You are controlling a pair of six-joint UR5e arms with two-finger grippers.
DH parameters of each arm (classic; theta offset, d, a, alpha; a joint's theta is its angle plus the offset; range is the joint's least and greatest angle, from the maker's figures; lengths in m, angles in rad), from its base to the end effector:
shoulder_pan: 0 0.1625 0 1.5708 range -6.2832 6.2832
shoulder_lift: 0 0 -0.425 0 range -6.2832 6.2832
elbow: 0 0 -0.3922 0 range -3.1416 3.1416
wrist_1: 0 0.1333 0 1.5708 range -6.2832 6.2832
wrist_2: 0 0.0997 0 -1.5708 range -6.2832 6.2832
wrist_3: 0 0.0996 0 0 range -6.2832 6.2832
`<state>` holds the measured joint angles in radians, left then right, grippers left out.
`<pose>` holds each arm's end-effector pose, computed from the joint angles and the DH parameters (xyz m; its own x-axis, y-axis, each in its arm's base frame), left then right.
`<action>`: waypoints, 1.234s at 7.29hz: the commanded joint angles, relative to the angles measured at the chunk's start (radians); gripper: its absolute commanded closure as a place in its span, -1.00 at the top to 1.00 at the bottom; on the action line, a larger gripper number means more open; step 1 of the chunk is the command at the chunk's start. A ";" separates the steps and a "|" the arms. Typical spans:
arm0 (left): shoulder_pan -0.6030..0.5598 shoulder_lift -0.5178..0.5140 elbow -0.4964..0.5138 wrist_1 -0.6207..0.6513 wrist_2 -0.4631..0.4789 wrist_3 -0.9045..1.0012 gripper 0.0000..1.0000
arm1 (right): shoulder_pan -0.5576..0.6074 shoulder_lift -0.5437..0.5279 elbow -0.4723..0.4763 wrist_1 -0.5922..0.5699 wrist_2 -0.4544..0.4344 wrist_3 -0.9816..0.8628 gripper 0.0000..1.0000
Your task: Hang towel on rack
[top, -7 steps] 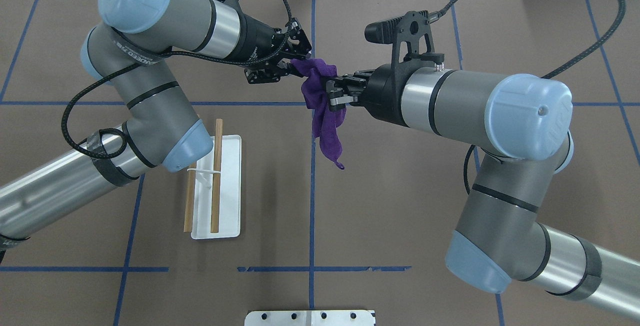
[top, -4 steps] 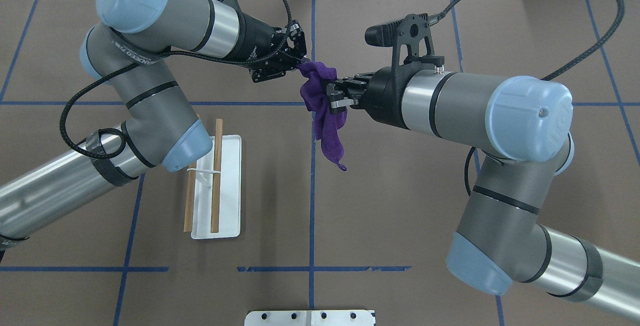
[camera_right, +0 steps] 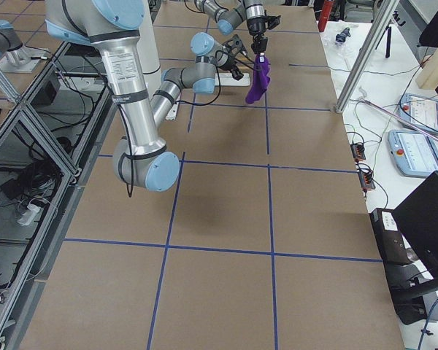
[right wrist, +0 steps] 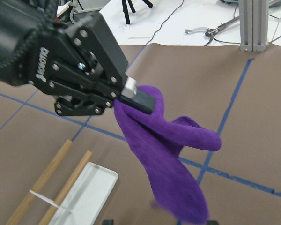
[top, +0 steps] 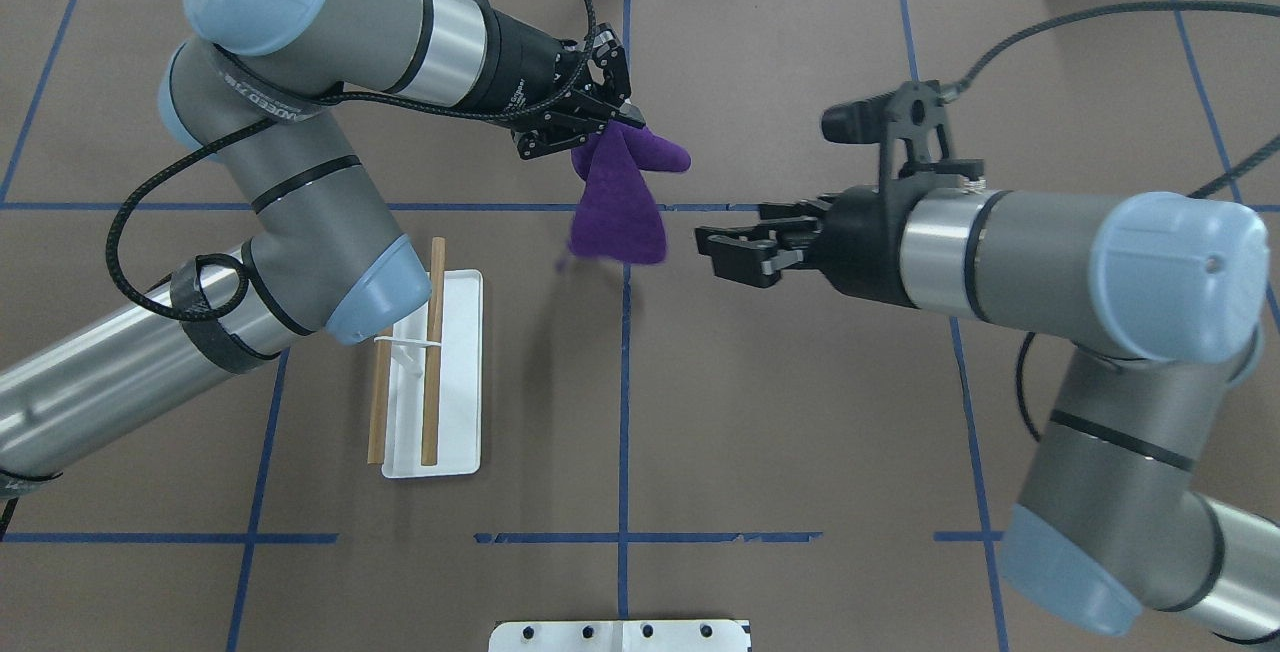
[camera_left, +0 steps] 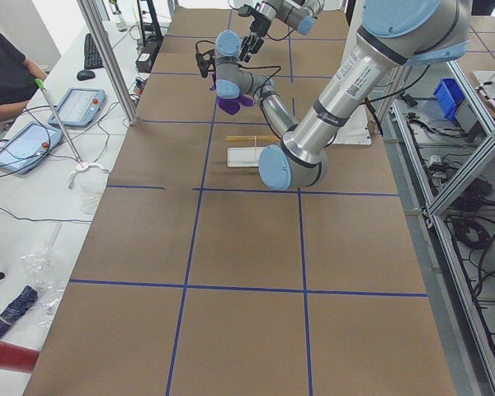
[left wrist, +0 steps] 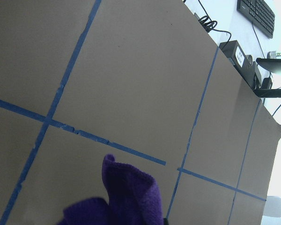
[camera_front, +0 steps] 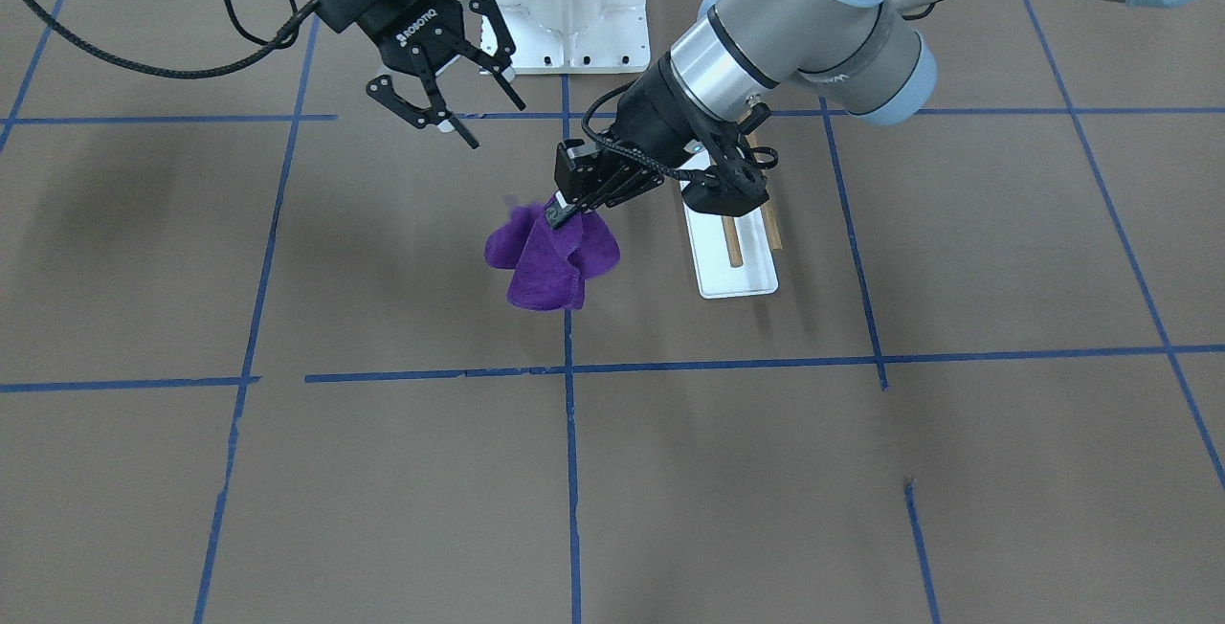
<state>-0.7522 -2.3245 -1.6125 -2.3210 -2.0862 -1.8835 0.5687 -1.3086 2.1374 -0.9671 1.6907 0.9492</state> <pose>0.4204 -0.5087 0.0948 -0.0547 -0.3154 -0.9474 0.2290 0.9196 -0.3193 -0.3449 -0.3645 0.1988 0.3477 -0.4640 0.8148 -0.2859 0.7752 0.5634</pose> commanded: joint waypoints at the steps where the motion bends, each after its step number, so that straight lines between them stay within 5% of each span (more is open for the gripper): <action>1: 0.001 0.016 -0.055 0.002 0.038 -0.064 -1.00 | 0.186 -0.205 0.046 -0.002 0.262 0.000 1.00; 3: 0.048 0.075 -0.131 0.003 0.168 -0.071 -1.00 | 0.426 -0.250 0.025 -0.174 0.487 -0.027 1.00; 5: 0.071 0.138 -0.290 0.181 0.265 -0.069 -1.00 | 0.485 -0.247 0.024 -0.431 0.491 -0.195 1.00; 7: 0.187 0.154 -0.430 0.439 0.464 -0.068 -1.00 | 0.545 -0.244 0.022 -0.687 0.491 -0.399 1.00; 9: 0.202 0.186 -0.515 0.584 0.494 -0.060 -1.00 | 0.618 -0.239 -0.005 -0.867 0.474 -0.658 1.00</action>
<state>-0.5633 -2.1642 -2.0714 -1.8373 -1.6180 -1.9469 1.1403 -1.5501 2.1516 -1.7194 2.1722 0.4483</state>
